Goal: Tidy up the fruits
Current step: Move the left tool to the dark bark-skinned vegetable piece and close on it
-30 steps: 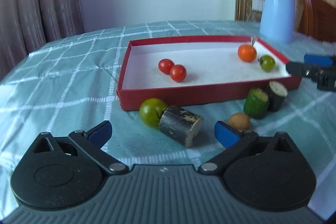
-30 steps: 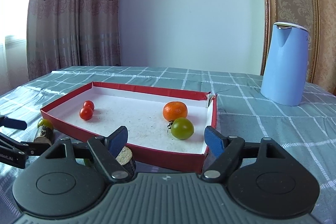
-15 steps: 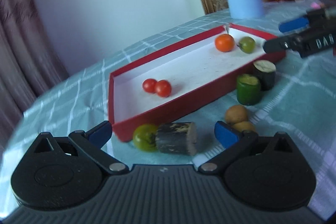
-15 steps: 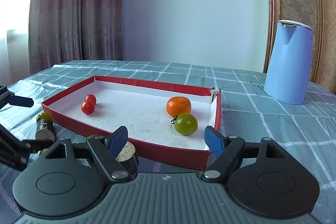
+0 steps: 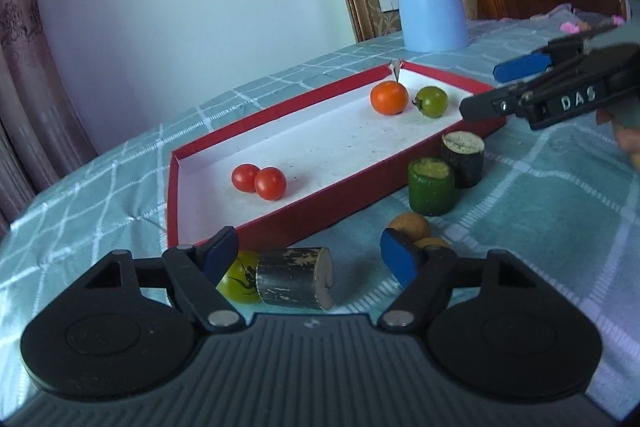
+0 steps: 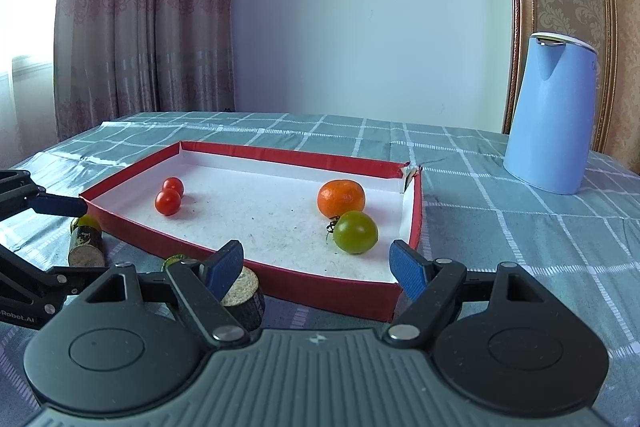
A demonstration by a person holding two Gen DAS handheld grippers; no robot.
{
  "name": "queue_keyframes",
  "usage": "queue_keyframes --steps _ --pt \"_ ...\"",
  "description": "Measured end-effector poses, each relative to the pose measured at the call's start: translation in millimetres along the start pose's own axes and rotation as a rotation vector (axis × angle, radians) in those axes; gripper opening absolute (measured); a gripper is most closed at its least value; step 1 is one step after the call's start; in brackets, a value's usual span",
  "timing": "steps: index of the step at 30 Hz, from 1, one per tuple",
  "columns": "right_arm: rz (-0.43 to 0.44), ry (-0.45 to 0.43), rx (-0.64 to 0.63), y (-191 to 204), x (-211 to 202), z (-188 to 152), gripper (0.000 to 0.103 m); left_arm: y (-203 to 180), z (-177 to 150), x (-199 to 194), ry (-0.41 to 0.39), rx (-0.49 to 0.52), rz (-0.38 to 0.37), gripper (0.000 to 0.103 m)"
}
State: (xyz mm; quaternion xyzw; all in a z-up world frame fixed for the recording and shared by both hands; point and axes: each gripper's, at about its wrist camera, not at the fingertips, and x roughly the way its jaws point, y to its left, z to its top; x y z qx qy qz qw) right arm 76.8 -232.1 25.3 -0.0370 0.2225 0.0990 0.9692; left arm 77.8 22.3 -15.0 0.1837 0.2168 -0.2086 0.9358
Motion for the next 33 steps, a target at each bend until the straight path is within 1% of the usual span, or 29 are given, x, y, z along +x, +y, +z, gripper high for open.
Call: queue_keyframes --steps 1,2,5,7,8,9,11,13,15,17,18,20,22,24,26,28,30,33 --pt "0.0 -0.001 0.001 0 0 0 0.08 2 0 -1 -0.002 -0.013 0.014 0.078" --pt "0.0 -0.001 0.0 0 -1 0 0.08 4 -1 -1 -0.002 -0.03 0.022 0.083" --pt "0.002 -0.005 0.0 0 -1 0 0.08 12 -3 -4 0.012 -0.072 -0.031 0.084" --pt "0.003 -0.004 0.0 0 -1 0 0.08 10 -4 -8 0.006 -0.055 -0.074 0.086" --pt "0.002 -0.003 0.0 0 -1 0 0.08 8 -4 -9 0.007 -0.044 -0.089 0.09" --pt "0.001 -0.003 0.0 0 -1 0 0.08 6 -5 -10 0.011 -0.034 -0.088 0.091" --pt "0.0 -0.005 0.001 0 -1 0 0.08 2 -5 -8 0.031 -0.005 -0.056 0.092" --pt "-0.001 -0.005 0.002 0 -1 0 0.08 2 -7 -5 0.061 0.012 0.008 0.093" --pt "0.0 -0.004 0.004 0 -1 0 0.08 11 -9 1 0.102 -0.014 0.067 0.093" --pt "0.001 -0.004 0.005 0 -1 0 0.08 25 -11 1 0.109 -0.09 0.051 0.092" --pt "0.001 -0.005 0.004 0 -1 0 0.08 28 -12 -1 0.104 -0.106 0.046 0.092" --pt "0.003 -0.003 0.004 0 -1 0 0.08 24 -11 -8 0.074 -0.088 0.035 0.092" --pt "0.003 -0.001 0.005 0 -1 0 0.08 10 -10 -15 0.046 -0.044 0.009 0.092" --pt "0.004 0.001 0.005 0 -1 0 0.08 -6 -8 -16 0.04 0.013 -0.004 0.092" --pt "0.003 0.004 0.003 1 0 0 0.08 -19 -7 -11 0.06 0.056 -0.003 0.092" --pt "0.002 0.006 0.003 1 0 0 0.08 -21 -3 -5 0.069 0.047 0.0 0.091" --pt "0.002 0.004 0.004 1 0 -1 0.08 -15 0 1 0.079 0.005 -0.022 0.091" --pt "0.001 0.003 0.003 1 1 0 0.08 -10 1 3 0.07 -0.021 -0.047 0.09"
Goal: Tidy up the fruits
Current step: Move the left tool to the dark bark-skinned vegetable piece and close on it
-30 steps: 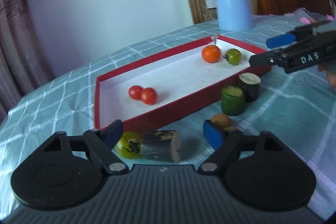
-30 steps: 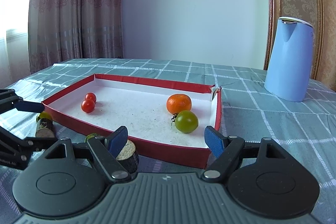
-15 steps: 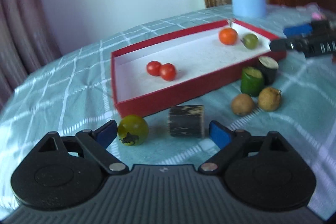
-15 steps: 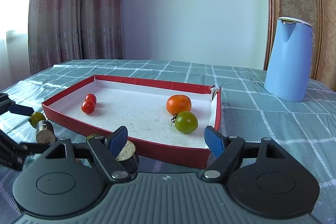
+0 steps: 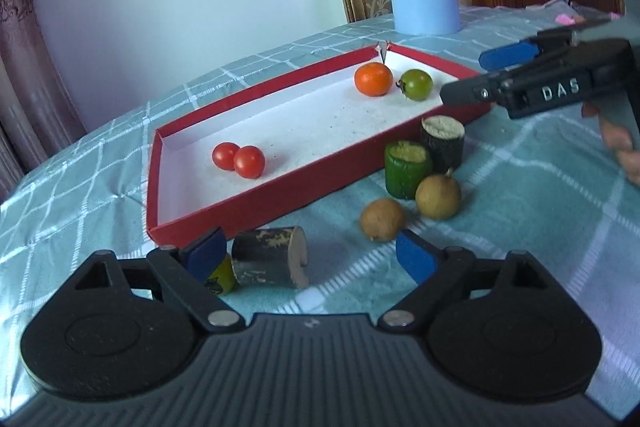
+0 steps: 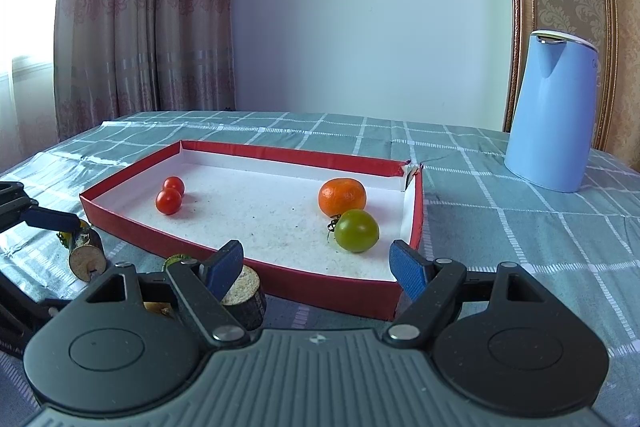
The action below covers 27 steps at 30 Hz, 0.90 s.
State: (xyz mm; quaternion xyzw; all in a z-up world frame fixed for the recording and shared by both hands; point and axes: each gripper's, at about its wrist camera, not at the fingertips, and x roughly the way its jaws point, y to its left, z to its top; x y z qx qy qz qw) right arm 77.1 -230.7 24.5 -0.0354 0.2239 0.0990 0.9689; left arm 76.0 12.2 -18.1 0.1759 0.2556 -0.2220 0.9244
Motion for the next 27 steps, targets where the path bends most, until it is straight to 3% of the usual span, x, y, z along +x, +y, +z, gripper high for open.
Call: queue_keyframes --steps 3,7,13,16,19,21,24,27 --pt "-0.007 0.005 -0.001 0 1 0 0.08 9 0 -1 -0.012 -0.031 -0.058 0.09" --pt "-0.011 0.003 0.01 -2 1 0 0.08 19 -6 -9 -0.026 -0.037 -0.059 0.089" --pt "-0.01 0.005 0.013 -2 1 0 0.08 26 -6 -8 -0.001 -0.052 0.092 0.086" --pt "-0.017 0.011 0.012 -2 2 0 0.08 9 -1 -3 -0.002 0.002 0.135 0.078" --pt "-0.015 0.017 0.012 -2 3 0 0.08 -18 -2 6 0.014 0.147 0.231 0.07" --pt "-0.015 0.013 0.011 -2 2 0 0.08 -21 0 9 0.038 0.153 0.221 0.039" --pt "-0.014 0.008 0.01 -2 1 0 0.08 -23 -2 11 0.035 0.165 0.233 0.039" --pt "-0.016 0.006 0.01 -2 1 0 0.08 -14 -1 11 0.036 0.114 0.205 0.039"
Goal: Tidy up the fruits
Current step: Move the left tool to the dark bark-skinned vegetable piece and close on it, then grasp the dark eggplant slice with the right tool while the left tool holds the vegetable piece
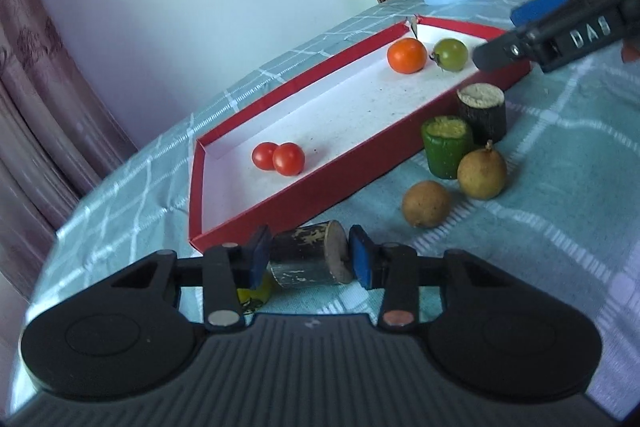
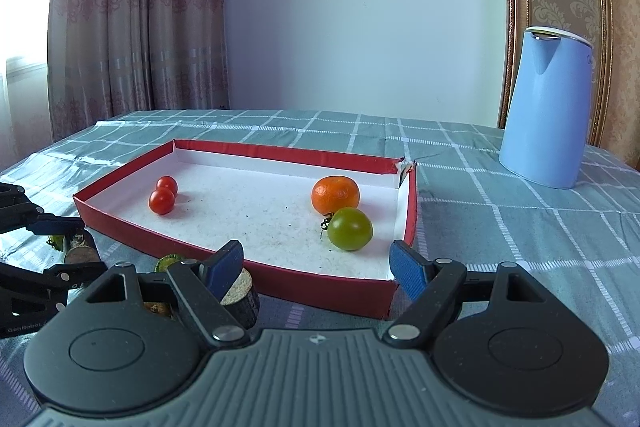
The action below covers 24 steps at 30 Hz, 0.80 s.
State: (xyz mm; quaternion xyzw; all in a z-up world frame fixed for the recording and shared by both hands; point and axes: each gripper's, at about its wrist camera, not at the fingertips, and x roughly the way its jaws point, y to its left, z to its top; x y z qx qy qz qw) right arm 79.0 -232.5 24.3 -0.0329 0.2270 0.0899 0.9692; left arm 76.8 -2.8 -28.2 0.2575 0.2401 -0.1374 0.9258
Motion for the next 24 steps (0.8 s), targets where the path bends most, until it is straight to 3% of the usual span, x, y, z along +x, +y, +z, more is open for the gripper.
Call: queue_keyframes --steps 9,11,14,21,24 --pt "-0.006 -0.013 0.053 -11 -5 3 0.08 32 -6 -4 -0.004 -0.243 -0.127 0.035" --pt "0.024 -0.011 0.081 -16 -8 3 0.08 41 -9 -3 0.005 -0.321 -0.162 0.034" --pt "0.107 0.003 0.108 -19 -11 2 0.08 44 -10 -2 0.002 -0.346 -0.173 0.033" --pt "0.136 0.02 -0.098 18 -15 -9 0.08 46 -11 -2 0.008 -0.362 -0.19 0.033" --pt "0.136 0.046 -0.157 29 -10 -10 0.069 46 -11 3 0.035 -0.363 -0.197 0.033"
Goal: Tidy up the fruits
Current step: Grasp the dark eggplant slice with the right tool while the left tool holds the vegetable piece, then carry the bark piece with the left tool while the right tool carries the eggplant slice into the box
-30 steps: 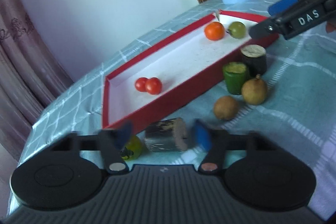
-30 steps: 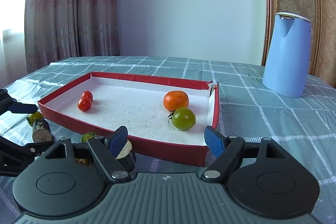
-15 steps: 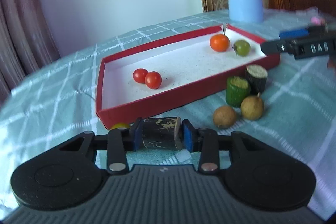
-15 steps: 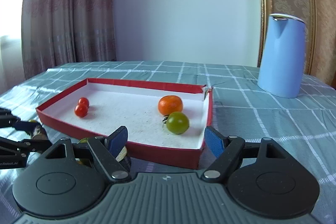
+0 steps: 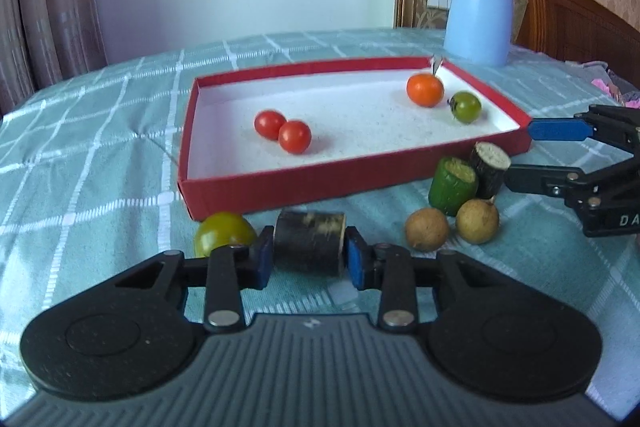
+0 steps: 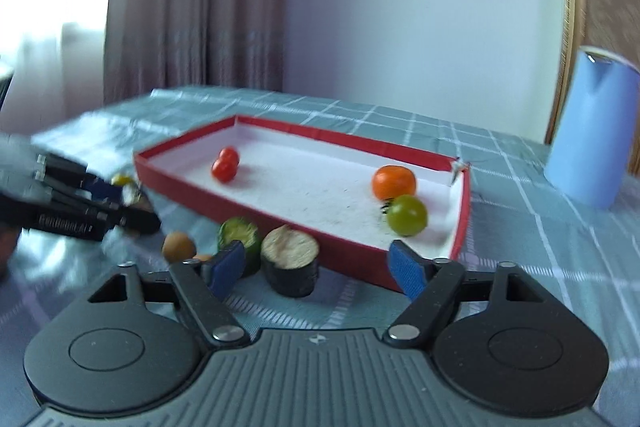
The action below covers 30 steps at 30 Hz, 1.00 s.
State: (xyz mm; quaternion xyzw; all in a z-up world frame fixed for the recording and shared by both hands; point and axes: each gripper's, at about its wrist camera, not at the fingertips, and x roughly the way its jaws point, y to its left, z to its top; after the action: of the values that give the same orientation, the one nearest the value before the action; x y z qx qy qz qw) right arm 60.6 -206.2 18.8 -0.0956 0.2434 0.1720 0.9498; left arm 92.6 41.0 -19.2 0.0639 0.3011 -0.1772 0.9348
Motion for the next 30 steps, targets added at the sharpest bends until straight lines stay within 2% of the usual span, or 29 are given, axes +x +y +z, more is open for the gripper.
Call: queue_keyframes --steps 2,7,9,11,21,30 --pt "0.011 0.035 0.011 -2 8 1 0.058 1 0 0 -0.001 -0.003 -0.003 0.033" --pt "0.024 0.074 0.057 -6 22 5 0.056 0 -1 0 -0.001 0.0 -0.007 0.032" --pt "0.022 0.084 0.037 -2 28 6 0.051 -1 -1 -1 -0.006 0.006 -0.02 0.03" --pt "0.037 0.091 0.023 2 30 6 0.034 -4 -1 -2 -0.011 0.019 -0.034 0.03" --pt "0.012 0.04 0.058 -3 18 3 0.033 -3 -2 -4 -0.022 0.011 -0.032 0.03" --pt "-0.043 -0.059 0.071 -5 0 3 0.033 0 -4 -17 -0.101 -0.005 -0.033 0.03"
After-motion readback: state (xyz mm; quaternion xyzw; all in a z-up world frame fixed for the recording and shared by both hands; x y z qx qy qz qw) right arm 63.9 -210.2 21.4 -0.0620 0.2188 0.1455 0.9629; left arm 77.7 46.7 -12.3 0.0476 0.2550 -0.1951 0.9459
